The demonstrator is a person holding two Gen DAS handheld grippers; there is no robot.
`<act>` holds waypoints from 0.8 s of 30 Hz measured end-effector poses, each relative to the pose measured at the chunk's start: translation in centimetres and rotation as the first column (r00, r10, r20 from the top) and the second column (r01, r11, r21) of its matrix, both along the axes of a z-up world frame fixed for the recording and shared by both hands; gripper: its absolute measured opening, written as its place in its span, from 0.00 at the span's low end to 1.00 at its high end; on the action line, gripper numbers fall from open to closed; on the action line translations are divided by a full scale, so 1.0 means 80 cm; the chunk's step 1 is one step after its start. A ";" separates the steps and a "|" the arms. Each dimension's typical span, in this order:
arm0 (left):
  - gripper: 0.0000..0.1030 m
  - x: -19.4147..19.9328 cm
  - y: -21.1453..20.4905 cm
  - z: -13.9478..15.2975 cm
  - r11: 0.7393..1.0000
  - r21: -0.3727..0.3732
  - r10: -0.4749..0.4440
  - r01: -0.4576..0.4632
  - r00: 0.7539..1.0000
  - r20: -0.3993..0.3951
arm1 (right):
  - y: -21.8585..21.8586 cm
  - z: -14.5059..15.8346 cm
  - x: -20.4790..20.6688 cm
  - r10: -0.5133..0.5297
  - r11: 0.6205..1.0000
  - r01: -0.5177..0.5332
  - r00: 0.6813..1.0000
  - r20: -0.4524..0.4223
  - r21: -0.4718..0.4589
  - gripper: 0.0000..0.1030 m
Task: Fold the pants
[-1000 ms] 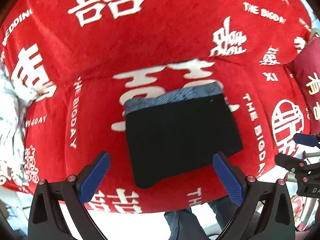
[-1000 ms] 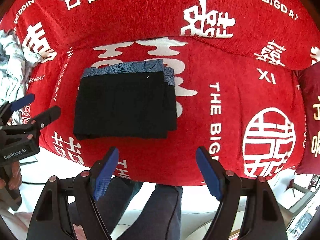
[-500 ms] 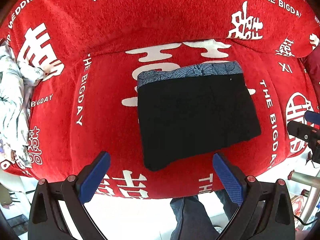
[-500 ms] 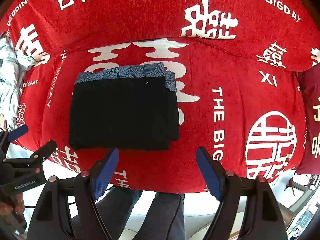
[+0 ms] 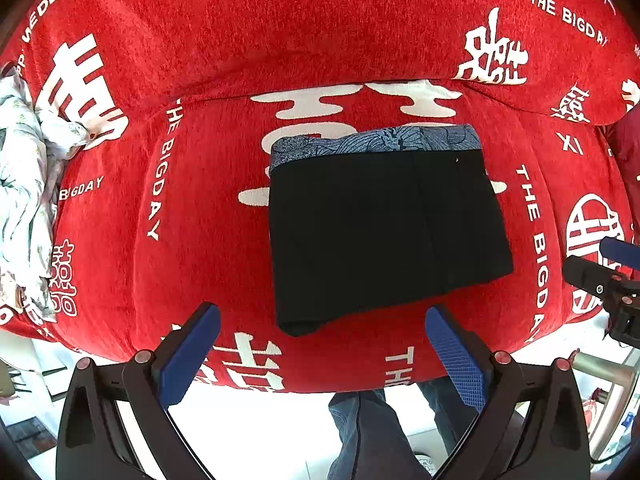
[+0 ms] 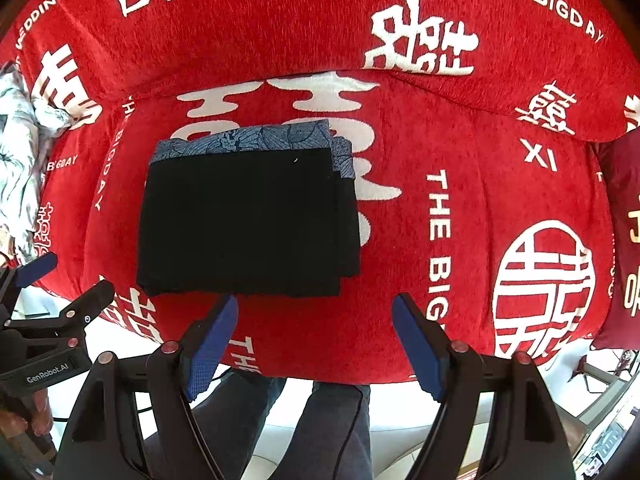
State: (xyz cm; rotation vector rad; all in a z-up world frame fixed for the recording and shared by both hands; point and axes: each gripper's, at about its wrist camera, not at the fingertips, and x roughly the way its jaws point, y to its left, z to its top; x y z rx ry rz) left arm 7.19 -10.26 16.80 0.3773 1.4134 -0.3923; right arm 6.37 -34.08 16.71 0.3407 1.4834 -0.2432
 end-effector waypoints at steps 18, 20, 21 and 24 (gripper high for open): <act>1.00 0.001 0.000 0.000 1.000 -0.007 0.017 -0.017 1.000 -0.003 | 0.006 0.000 0.001 0.019 1.000 -0.019 1.000 -0.005 -0.007 0.79; 1.00 0.001 0.000 0.000 1.000 -0.007 0.018 -0.018 1.000 -0.002 | 0.006 -0.001 0.002 0.021 1.000 -0.021 1.000 -0.007 -0.006 0.79; 1.00 0.001 0.000 0.000 1.000 -0.007 0.019 -0.019 1.000 -0.002 | 0.006 -0.001 0.002 0.023 1.000 -0.023 1.000 -0.007 -0.006 0.79; 1.00 0.001 0.000 0.000 1.000 -0.006 0.017 -0.017 1.000 -0.001 | 0.007 -0.002 0.004 0.027 1.000 -0.027 1.000 -0.010 -0.006 0.79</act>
